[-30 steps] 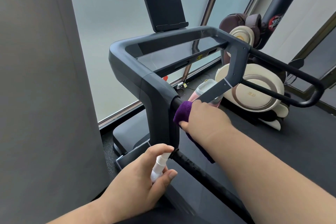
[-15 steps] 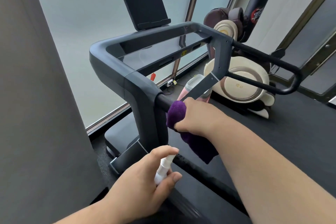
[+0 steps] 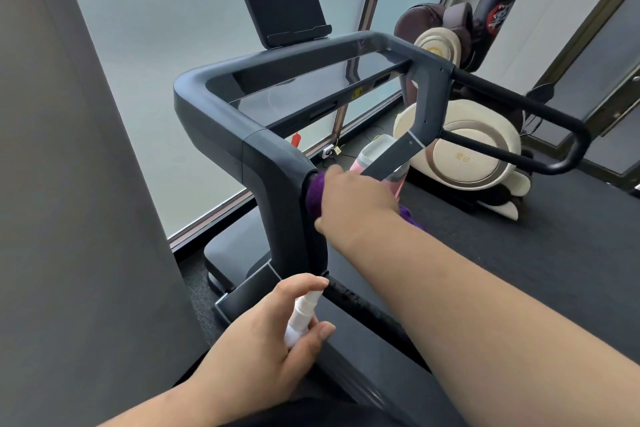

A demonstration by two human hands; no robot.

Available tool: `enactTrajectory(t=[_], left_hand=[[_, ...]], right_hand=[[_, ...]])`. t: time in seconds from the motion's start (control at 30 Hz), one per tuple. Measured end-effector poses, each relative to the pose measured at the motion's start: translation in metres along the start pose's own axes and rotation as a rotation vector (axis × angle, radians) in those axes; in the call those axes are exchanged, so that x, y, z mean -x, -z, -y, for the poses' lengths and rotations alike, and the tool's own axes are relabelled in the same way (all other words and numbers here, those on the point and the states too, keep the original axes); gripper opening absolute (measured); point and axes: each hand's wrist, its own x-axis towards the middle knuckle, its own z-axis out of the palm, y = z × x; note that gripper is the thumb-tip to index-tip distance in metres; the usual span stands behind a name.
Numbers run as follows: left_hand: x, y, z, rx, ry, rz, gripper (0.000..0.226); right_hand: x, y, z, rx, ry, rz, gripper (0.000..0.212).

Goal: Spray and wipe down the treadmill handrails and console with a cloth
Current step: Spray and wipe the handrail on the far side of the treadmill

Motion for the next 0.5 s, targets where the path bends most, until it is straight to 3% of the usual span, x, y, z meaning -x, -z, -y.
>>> enactTrajectory(t=[0.2,0.5], left_hand=[[-0.003,-0.022,-0.021,-0.035,-0.031,0.046,0.045],[0.002,-0.066,-0.055,0.006,-0.055,0.113,0.043]], right_hand=[[-0.001,0.002,-0.008,-0.085,0.054,0.026,0.053],[0.055,-0.004,-0.078,-0.194,0.008,0.104,0.050]])
